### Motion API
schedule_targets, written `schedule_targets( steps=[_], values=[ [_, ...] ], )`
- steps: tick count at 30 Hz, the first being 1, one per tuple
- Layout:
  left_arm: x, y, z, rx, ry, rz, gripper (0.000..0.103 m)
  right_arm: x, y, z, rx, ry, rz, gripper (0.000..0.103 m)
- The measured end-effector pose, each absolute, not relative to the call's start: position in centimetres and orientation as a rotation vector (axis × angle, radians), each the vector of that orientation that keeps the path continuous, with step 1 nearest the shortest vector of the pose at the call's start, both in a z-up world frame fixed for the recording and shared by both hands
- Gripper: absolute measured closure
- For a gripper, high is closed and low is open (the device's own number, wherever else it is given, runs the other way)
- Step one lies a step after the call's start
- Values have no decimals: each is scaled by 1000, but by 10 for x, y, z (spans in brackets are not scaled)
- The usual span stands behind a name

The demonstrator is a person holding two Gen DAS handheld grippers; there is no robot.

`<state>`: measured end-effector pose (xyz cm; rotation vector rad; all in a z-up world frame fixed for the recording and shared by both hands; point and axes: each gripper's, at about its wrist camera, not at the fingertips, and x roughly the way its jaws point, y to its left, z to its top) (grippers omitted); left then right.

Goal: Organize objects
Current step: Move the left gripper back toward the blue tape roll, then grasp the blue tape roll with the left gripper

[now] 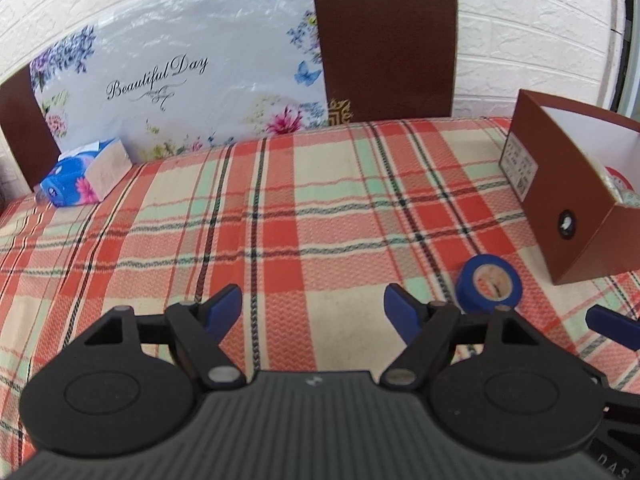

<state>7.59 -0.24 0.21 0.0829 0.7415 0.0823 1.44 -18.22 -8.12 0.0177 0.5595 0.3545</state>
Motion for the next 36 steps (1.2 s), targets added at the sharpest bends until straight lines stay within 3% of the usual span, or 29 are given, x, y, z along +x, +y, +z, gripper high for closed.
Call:
schedule_targets(
  steps=[19, 21, 22, 29, 36],
  values=[
    [97, 17, -26, 63, 820, 120, 23, 87, -146, -112, -90, 629, 333, 33],
    [98, 18, -28, 59, 826, 120, 23, 89, -147, -113, -86, 630, 342, 36],
    [98, 18, -28, 56, 830, 118, 23, 89, -147, -112, -91, 626, 350, 46],
    [100, 0, -18, 23, 824, 15, 23, 65, -161, -108, -106, 646, 369, 47],
    [83, -42, 2, 18, 799, -155, 23, -4, -238, -96, -39, 630, 203, 47]
  ],
)
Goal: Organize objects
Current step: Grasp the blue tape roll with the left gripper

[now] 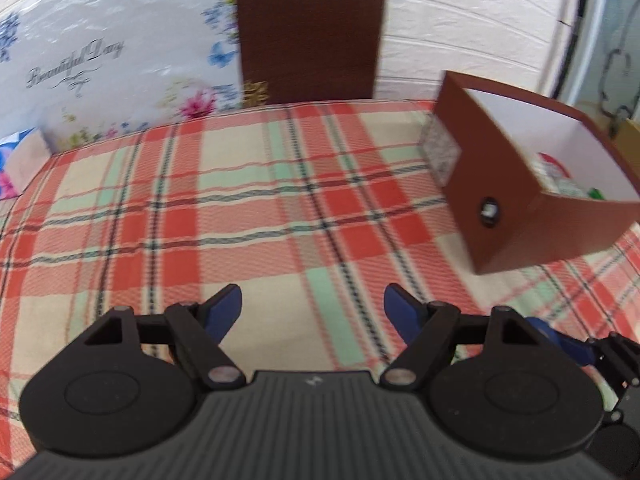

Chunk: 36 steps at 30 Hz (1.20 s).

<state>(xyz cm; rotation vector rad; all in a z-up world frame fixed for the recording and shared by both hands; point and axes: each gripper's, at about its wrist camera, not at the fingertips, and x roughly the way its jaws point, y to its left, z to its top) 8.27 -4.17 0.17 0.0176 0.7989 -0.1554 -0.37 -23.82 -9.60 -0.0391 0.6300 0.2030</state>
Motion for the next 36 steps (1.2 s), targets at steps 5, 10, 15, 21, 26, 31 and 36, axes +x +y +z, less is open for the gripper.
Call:
schedule_targets(
  steps=[5, 10, 15, 21, 26, 31, 36],
  values=[
    [65, -55, 11, 4, 793, -223, 23, -23, -240, -72, -45, 527, 203, 47],
    [53, -46, 10, -3, 815, -211, 23, -25, -203, -87, -119, 556, 313, 47],
    [46, -52, -5, 3, 885, -236, 25, -28, -186, -102, -203, 595, 355, 39],
    [41, -80, -15, 70, 906, -272, 26, -26, -195, -101, -162, 609, 372, 25],
    [43, -94, -25, 136, 930, -257, 33, -32, -202, -105, -132, 605, 381, 25],
    [43, -94, -24, 118, 939, -268, 41, -33, -204, -106, -114, 602, 390, 24],
    [42, -102, -32, 74, 1002, -341, 50, -36, -203, -105, -122, 595, 396, 24]
  ],
)
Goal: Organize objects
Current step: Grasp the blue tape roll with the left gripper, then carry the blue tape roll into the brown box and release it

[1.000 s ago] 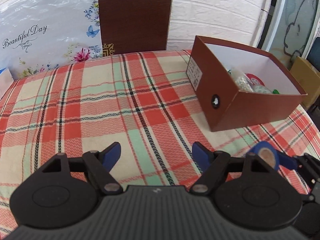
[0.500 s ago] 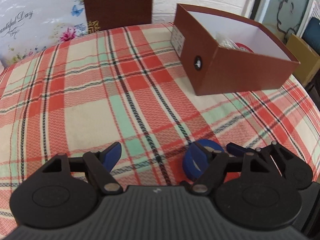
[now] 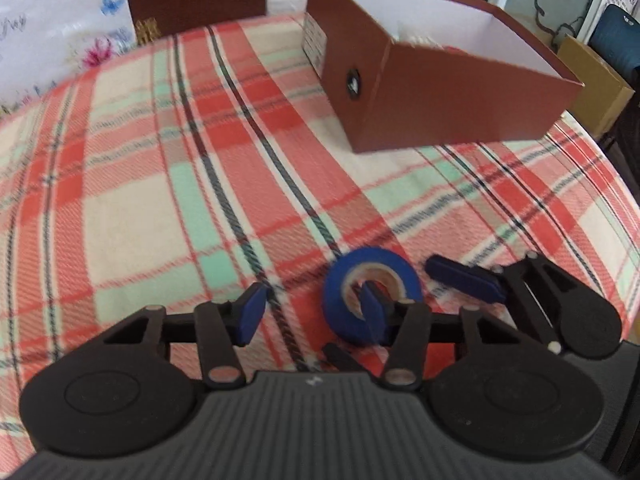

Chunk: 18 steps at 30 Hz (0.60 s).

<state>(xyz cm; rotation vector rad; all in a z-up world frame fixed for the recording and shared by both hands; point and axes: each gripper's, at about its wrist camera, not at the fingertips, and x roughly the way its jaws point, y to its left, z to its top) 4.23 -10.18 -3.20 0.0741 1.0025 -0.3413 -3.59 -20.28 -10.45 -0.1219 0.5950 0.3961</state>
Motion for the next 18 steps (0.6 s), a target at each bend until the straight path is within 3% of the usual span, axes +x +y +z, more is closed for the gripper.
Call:
schedule_targets(
  steps=[2, 5, 6, 7, 8, 18],
  values=[
    [42, -104, -36, 75, 1001, -336, 53, -36, -203, -104, -120, 597, 399, 24],
    [45, -103, -36, 70, 999, -321, 70, -35, -201, -105, -127, 604, 400, 26],
    [46, -103, -35, 65, 1004, -326, 81, -35, -200, -105, -132, 601, 404, 30],
    [46, -105, -34, 64, 1008, -332, 85, -35, -199, -104, -133, 596, 426, 44],
    [45, -108, -32, 75, 1001, -324, 85, -37, -197, -104, -142, 589, 443, 48],
    [31, -124, 0, 148, 898, -318, 85, -51, -204, -85, -155, 476, 382, 48]
  ],
)
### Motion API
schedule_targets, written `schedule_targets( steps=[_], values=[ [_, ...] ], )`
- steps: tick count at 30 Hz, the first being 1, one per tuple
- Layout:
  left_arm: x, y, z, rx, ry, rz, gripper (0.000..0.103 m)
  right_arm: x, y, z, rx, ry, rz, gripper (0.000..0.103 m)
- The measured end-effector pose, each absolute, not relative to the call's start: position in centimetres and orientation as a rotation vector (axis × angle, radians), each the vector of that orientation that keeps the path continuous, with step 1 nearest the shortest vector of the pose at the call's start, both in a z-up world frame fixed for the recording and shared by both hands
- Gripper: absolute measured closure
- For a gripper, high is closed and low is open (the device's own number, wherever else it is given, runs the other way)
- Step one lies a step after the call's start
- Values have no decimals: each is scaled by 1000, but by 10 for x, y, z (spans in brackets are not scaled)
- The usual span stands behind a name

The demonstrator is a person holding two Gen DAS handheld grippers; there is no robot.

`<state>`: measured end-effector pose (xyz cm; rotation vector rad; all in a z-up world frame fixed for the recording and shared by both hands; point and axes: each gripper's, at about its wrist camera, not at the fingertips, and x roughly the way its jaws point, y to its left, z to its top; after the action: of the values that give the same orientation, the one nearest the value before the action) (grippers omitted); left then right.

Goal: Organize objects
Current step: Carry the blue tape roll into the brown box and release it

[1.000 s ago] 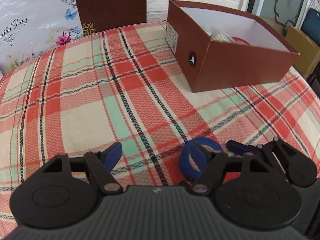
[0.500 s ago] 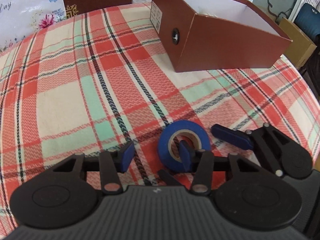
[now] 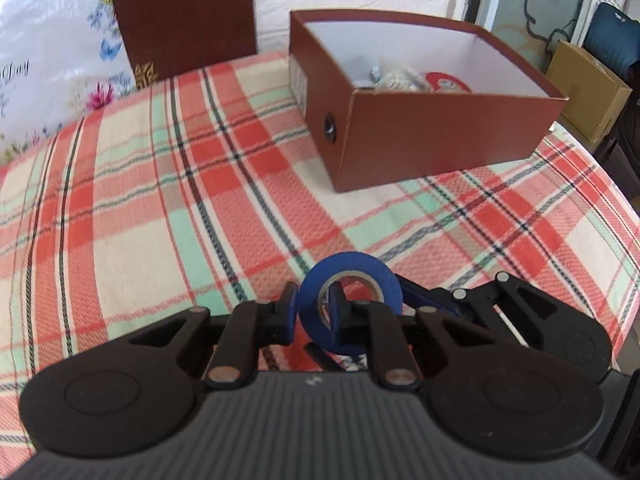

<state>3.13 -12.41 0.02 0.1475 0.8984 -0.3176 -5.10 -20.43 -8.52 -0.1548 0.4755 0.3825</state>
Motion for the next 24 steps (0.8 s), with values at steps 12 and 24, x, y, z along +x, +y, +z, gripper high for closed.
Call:
schedule_targets(
  steps=[12, 24],
  values=[
    [21, -176, 10, 231, 841, -375, 85, -63, -243, -71, -108, 445, 280, 48],
    [25, -222, 32, 309, 766, -403, 85, -64, -279, -49, -71, 358, 204, 48]
  ],
)
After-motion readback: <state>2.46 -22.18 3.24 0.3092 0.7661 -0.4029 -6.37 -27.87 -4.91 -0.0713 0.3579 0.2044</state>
